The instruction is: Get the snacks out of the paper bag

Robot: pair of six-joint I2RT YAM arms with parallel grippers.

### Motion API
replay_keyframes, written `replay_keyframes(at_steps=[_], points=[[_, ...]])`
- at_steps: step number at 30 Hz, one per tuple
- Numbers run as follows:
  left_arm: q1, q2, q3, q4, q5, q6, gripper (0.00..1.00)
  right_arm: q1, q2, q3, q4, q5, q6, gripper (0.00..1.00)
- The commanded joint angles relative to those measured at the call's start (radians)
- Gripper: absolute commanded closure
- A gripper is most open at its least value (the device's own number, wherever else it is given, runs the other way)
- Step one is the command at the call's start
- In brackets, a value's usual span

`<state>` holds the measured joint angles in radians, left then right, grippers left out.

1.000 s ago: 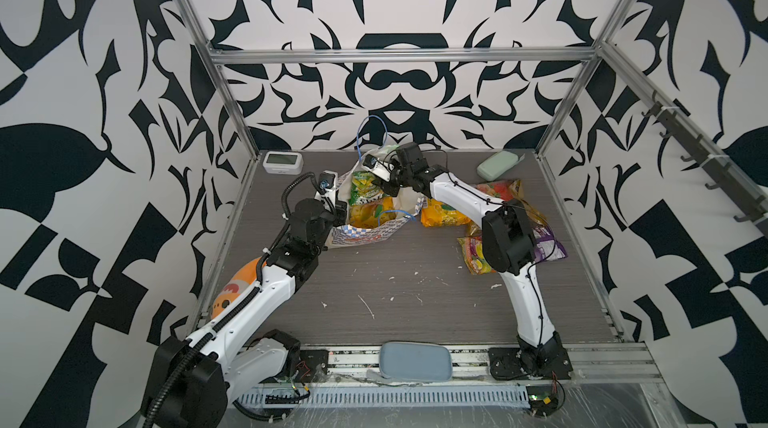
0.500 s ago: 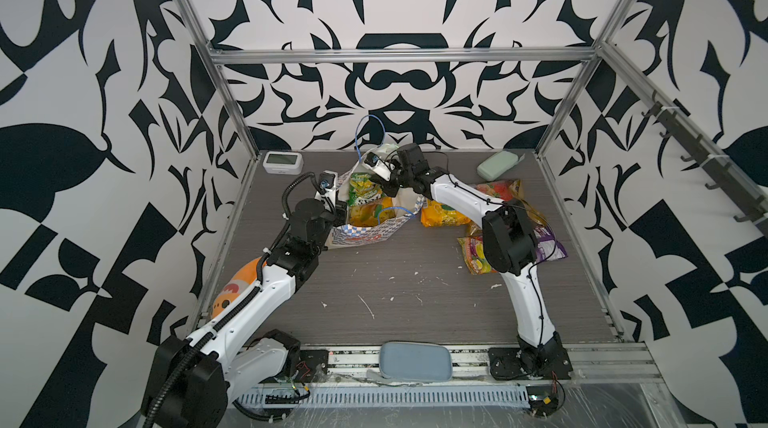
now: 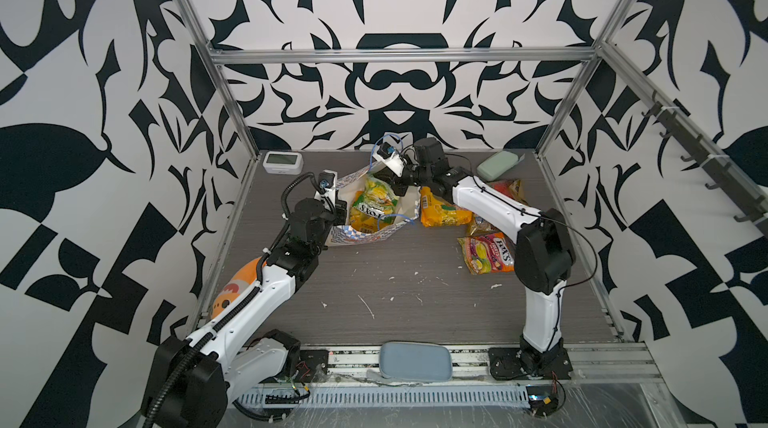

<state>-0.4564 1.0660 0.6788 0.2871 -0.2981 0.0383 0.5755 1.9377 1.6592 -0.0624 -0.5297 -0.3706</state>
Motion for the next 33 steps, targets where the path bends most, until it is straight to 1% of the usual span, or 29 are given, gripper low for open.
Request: replay_keyframes(at_steps=[1,3,5,6,7,8,10,13,15,17,19,21,23,25,27,29,31,33], points=[[-0.001,-0.011,0.039,0.066,0.005,-0.001,1.00,0.001,-0.074,-0.016,0.062,-0.046,0.031,1.00],[-0.001,-0.011,0.044,0.059,0.010,-0.002,1.00,0.001,-0.073,-0.006,0.030,-0.033,0.008,1.00],[-0.001,-0.011,0.042,0.061,0.014,-0.003,1.00,0.001,-0.062,0.003,0.005,0.016,-0.017,1.00],[-0.001,-0.011,0.042,0.064,0.013,-0.002,1.00,0.001,-0.055,0.002,-0.003,0.045,-0.029,0.93],[-0.002,-0.011,0.043,0.062,0.013,0.000,1.00,0.000,-0.046,0.008,-0.012,0.069,-0.034,0.80],[-0.001,-0.013,0.045,0.059,0.014,-0.002,1.00,0.002,-0.037,0.019,-0.035,0.083,-0.041,0.72],[-0.001,-0.016,0.042,0.057,0.015,-0.002,1.00,0.005,-0.017,0.020,-0.046,0.145,-0.034,0.53],[-0.001,-0.017,0.039,0.065,0.022,-0.004,1.00,0.009,0.031,0.052,-0.083,0.222,-0.009,0.35],[-0.002,-0.014,0.040,0.068,0.044,-0.003,1.00,0.015,0.055,0.056,-0.088,0.296,0.032,0.32],[-0.002,-0.017,0.037,0.075,0.087,-0.004,1.00,0.019,0.057,0.035,-0.088,0.306,0.082,0.29],[-0.021,-0.031,0.016,0.093,0.127,0.016,1.00,0.027,0.030,-0.031,-0.040,0.327,0.153,0.29],[-0.062,-0.056,-0.046,0.167,0.120,0.064,1.00,0.035,-0.014,-0.102,0.015,0.308,0.207,0.29],[-0.108,-0.086,-0.105,0.245,0.075,0.116,1.00,0.044,-0.055,-0.144,0.032,0.323,0.259,0.29],[-0.137,-0.121,-0.138,0.262,0.052,0.143,1.00,0.057,-0.099,-0.178,0.028,0.325,0.308,0.29],[-0.140,-0.142,-0.149,0.234,0.064,0.149,1.00,0.062,-0.152,-0.233,0.066,0.312,0.358,0.29],[-0.156,-0.169,-0.172,0.229,0.076,0.161,1.00,0.070,-0.209,-0.273,0.079,0.263,0.358,0.29],[-0.175,-0.193,-0.206,0.255,0.099,0.174,1.00,0.084,-0.266,-0.322,0.096,0.240,0.328,0.28],[-0.184,-0.197,-0.217,0.246,0.094,0.172,1.00,0.093,-0.320,-0.344,0.072,0.210,0.307,0.28]])
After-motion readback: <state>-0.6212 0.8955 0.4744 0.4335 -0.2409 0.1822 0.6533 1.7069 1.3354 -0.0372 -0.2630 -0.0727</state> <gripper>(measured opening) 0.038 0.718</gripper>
